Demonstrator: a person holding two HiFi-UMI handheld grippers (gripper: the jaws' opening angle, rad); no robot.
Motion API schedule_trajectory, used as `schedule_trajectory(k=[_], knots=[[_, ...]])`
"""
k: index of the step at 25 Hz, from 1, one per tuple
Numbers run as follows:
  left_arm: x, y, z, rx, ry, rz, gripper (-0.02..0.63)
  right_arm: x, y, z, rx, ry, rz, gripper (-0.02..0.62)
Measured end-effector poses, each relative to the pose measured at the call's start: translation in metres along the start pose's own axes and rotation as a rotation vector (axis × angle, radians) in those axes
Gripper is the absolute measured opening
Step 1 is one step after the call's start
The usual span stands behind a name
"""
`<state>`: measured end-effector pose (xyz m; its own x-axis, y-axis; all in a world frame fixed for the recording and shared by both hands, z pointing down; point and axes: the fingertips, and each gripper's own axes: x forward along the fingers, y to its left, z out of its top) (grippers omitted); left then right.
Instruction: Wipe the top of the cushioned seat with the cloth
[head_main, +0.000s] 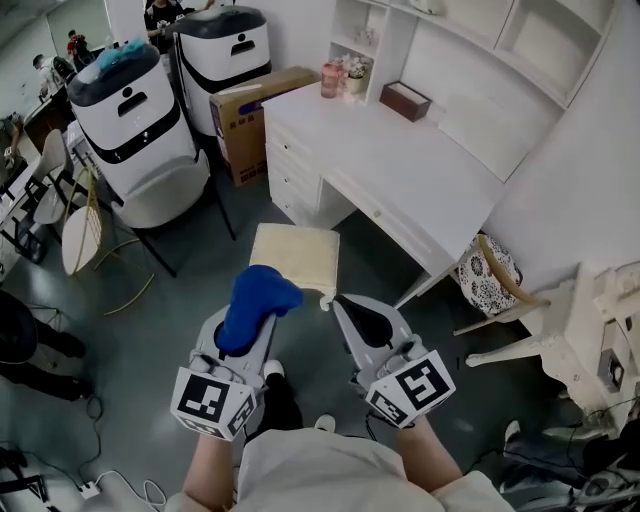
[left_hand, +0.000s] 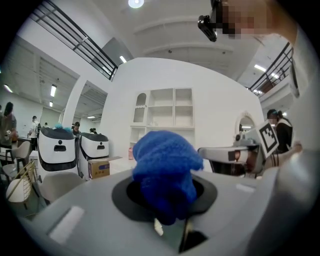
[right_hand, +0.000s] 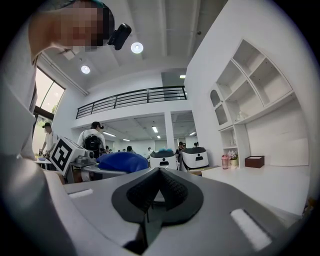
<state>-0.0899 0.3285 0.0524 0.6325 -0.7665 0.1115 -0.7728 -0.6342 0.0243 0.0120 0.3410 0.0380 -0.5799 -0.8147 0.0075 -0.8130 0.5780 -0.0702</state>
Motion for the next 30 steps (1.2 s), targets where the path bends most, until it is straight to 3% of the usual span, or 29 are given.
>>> schedule_trajectory(k=[16,30], knots=[[0.072,0.132,0.002,-0.02,0.015,-0.05,0.091,0.14,-0.031,-0.006,0.011,0.034,-0.058,-0.002],[0.097,0.19,-0.007,-0.045,0.01,-0.093,0.091,0.193,-0.037,-0.012,0.004,0.058,-0.112,-0.002]])
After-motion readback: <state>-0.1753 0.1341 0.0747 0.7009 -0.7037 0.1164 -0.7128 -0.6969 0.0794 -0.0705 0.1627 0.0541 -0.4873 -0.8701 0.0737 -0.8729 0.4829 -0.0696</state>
